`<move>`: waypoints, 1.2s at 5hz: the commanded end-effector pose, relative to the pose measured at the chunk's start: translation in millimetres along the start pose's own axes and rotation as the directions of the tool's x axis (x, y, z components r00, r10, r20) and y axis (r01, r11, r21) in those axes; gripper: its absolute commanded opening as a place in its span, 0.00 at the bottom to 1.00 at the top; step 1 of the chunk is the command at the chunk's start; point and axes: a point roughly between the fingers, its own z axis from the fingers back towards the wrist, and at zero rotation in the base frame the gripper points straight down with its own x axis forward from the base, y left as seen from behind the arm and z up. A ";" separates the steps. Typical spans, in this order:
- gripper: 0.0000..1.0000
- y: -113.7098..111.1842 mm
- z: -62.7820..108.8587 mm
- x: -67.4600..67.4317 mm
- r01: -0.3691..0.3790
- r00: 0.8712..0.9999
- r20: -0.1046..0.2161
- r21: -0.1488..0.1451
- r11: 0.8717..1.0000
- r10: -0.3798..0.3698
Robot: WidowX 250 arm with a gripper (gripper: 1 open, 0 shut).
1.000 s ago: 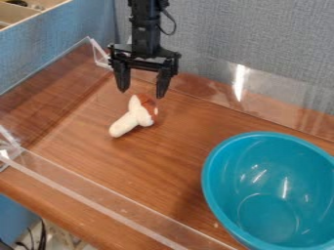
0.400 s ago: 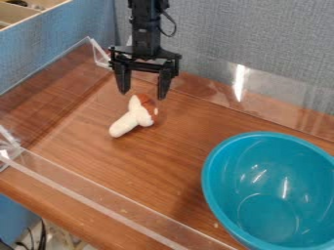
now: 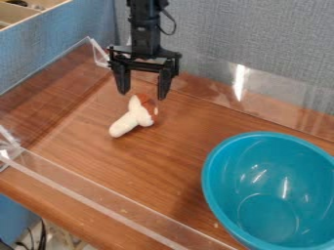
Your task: Remove the mushroom from inside the blue bowl and put it on the table
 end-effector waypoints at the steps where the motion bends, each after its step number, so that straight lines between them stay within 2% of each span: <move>1: 1.00 2.5 36.3 -0.9 -0.004 0.995 0.095 -0.017 1.000 0.005; 4: 1.00 10.2 40.7 -0.9 -0.040 0.993 0.108 -0.034 0.999 0.043; 6: 1.00 7.1 47.5 -7.1 -0.028 0.993 0.111 -0.036 0.999 0.032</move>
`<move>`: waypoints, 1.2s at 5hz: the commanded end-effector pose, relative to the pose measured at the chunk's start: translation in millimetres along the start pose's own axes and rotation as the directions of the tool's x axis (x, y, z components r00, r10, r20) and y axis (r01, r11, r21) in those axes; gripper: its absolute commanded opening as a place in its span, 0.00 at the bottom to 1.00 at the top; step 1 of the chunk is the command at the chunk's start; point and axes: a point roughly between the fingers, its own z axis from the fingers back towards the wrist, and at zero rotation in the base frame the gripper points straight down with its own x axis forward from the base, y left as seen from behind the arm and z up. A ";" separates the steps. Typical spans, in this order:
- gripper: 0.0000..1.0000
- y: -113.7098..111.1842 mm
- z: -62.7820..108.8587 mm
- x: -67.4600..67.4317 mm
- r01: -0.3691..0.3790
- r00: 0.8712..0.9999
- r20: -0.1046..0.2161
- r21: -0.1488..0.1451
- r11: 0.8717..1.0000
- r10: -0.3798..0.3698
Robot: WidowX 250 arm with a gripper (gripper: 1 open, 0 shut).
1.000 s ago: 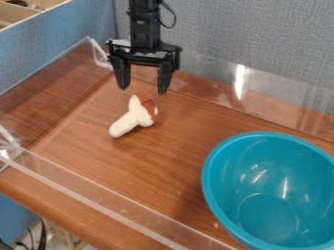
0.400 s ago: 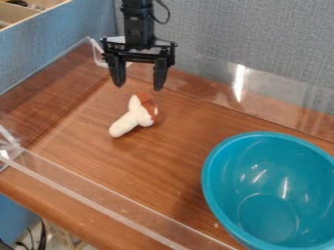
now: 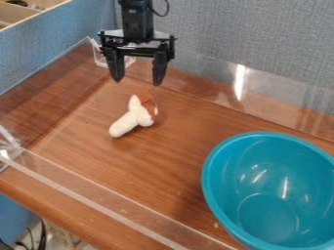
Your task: Remove the mushroom from inside the blue bowl and put it on the table
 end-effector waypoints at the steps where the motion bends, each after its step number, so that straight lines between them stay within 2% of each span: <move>1: 1.00 0.2 32.8 -0.9 -0.001 0.996 0.090 -0.003 1.000 0.001; 6: 1.00 -4.1 38.2 -1.6 0.018 0.996 0.093 0.008 1.000 -0.019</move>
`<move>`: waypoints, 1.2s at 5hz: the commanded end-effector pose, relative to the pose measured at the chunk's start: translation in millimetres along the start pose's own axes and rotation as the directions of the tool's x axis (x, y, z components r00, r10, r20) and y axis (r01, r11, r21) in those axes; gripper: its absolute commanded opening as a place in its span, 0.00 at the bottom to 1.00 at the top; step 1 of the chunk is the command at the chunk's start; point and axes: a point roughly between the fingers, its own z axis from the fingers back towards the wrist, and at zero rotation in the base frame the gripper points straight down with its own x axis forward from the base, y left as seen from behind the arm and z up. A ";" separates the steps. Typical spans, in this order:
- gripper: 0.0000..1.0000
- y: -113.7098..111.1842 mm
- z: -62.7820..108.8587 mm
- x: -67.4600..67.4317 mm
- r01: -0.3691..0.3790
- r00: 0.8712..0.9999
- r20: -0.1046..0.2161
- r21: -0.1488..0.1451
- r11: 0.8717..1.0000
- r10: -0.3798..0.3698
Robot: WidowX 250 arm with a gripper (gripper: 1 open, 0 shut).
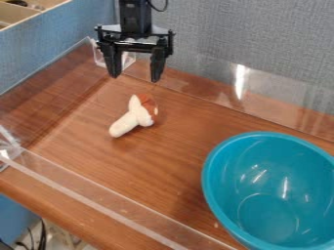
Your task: Remove the mushroom from inside the blue bowl and put it on the table
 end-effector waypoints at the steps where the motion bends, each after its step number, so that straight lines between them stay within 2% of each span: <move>1: 1.00 -6.1 28.4 3.9 0.025 0.995 0.095 -0.004 1.000 -0.025; 6: 1.00 -7.5 20.5 12.1 0.032 0.995 0.098 -0.011 0.999 -0.031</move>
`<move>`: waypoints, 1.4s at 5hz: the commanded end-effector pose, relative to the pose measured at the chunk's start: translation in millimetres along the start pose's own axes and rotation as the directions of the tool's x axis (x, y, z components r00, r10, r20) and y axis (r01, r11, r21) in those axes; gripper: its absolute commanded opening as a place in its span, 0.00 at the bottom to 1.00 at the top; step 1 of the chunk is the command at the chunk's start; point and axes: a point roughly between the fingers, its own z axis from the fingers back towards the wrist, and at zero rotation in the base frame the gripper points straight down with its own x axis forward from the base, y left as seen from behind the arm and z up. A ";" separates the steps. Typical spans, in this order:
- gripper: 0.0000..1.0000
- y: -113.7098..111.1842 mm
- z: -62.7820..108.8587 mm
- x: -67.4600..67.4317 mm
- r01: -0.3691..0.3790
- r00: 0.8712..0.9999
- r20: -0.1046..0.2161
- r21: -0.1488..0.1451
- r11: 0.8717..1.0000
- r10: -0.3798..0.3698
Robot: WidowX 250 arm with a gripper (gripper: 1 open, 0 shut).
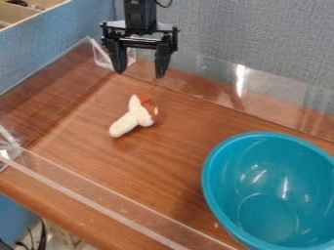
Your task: Remove the mushroom from inside the blue bowl and put it on the table
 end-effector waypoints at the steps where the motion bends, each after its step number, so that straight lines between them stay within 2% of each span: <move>1: 1.00 -1.9 14.8 4.4 0.005 0.998 0.055 -0.006 1.000 -0.005; 7: 1.00 -2.4 7.5 1.5 -0.008 0.999 0.052 -0.007 1.000 0.008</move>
